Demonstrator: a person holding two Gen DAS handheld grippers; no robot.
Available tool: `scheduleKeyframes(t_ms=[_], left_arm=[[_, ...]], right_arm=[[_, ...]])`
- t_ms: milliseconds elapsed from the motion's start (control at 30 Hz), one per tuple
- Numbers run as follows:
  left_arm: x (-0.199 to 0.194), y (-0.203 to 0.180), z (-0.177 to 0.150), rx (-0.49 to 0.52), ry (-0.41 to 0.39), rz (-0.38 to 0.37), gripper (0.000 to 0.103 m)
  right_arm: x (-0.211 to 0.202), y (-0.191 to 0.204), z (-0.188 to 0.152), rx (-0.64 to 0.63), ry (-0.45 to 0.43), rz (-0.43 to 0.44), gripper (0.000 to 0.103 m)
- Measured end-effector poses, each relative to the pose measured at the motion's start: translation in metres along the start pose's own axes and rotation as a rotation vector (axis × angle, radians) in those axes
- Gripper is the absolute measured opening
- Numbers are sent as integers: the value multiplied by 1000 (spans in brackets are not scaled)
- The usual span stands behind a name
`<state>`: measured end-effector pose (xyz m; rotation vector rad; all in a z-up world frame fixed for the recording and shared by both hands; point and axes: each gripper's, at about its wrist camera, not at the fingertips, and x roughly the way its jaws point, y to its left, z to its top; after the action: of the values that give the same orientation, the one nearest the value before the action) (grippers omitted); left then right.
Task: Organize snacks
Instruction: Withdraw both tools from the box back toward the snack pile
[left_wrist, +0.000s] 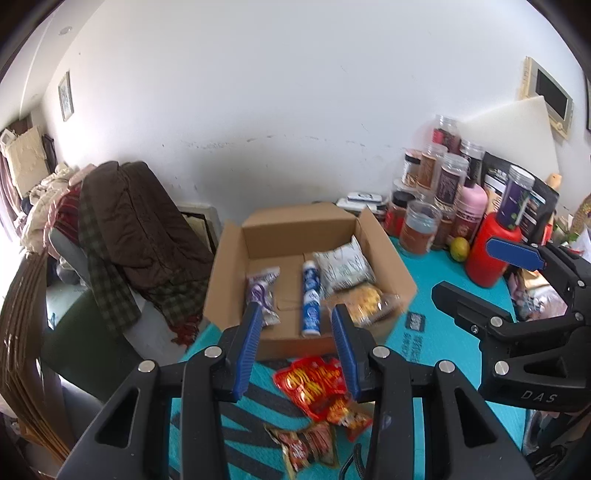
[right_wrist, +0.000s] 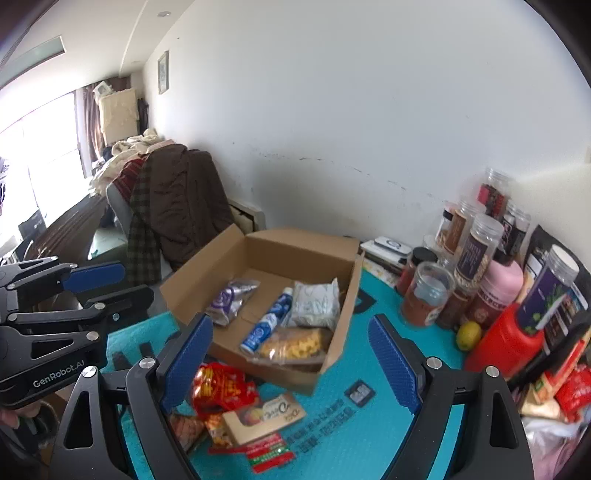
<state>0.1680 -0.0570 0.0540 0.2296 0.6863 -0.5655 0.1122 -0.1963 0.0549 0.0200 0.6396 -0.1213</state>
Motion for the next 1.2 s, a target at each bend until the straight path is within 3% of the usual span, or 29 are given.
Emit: scheduleKeyframes(t_ms=[400, 600, 1000, 1200], left_arm=[[1, -6, -54, -31, 61, -63, 39], [8, 1, -78, -53, 106, -56, 39], [30, -4, -123, -24, 186, -57, 39], [46, -1, -138, -64, 224, -106, 39]], right_arm=[[-10, 5, -59, 49, 70, 14, 87], [-11, 10, -85, 52, 105, 16, 87], [6, 22, -122, 29, 160, 1, 87], [23, 25, -135, 37, 198, 21, 87]])
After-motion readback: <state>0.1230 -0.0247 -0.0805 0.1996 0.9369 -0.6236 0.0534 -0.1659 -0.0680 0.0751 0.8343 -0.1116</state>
